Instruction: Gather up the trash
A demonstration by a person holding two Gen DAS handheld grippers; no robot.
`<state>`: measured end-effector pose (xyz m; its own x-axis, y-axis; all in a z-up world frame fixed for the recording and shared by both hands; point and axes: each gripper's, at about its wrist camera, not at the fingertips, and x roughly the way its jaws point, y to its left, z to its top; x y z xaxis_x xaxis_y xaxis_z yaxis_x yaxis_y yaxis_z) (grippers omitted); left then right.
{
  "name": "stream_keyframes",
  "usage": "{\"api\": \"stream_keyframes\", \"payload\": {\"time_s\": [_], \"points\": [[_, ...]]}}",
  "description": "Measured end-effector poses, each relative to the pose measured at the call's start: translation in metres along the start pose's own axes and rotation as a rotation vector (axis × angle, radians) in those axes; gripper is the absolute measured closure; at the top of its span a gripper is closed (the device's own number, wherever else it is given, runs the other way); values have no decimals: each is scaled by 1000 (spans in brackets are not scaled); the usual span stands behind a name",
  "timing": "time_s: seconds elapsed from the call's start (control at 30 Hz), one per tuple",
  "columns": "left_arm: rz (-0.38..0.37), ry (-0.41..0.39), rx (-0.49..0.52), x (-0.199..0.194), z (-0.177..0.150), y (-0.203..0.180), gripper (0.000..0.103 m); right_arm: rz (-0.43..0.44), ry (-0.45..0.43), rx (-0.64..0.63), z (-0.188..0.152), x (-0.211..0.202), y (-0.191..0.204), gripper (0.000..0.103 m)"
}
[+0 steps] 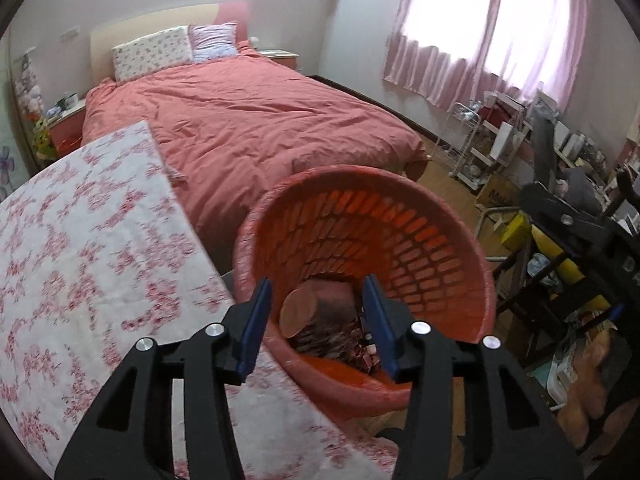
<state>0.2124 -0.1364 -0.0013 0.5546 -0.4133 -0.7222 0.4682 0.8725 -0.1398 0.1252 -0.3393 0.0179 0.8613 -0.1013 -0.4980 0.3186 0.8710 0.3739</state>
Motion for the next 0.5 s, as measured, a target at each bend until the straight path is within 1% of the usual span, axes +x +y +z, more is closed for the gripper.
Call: {"api": "stream_keyframes", "payload": {"time_s": [0.1, 0.13, 0.17, 0.2, 0.23, 0.27, 0.33, 0.37, 0.4, 0.5], "points": [[31, -22, -28, -14, -4, 11, 39, -16, -22, -19, -1, -11, 4, 42], [40, -31, -33, -17, -4, 16, 35, -21, -34, -28, -2, -16, 6, 35], [53, -43, -37, -24, -6, 19, 33, -24, -43, -36, -2, -20, 8, 30], [66, -57, -42, -31, -7, 23, 28, -25, -52, -47, -3, -26, 11, 27], [75, -68, -45, -38, -8, 26, 24, -27, -59, -57, -3, -30, 14, 20], [84, -83, -48, -45, -10, 29, 22, -32, -73, -73, -6, -38, 19, 14], [112, -114, -51, -60, -15, 35, 16, -51, -98, -101, -10, -50, 28, 8], [129, -130, -53, -68, -17, 38, 14, -63, -106, -114, -11, -55, 32, 5], [150, -142, -51, -75, -21, 40, 12, -79, -119, -134, -15, -62, 38, 4], [199, -177, -49, -97, -35, 46, 10, -154, -152, -194, -28, -79, 57, 4]]}}
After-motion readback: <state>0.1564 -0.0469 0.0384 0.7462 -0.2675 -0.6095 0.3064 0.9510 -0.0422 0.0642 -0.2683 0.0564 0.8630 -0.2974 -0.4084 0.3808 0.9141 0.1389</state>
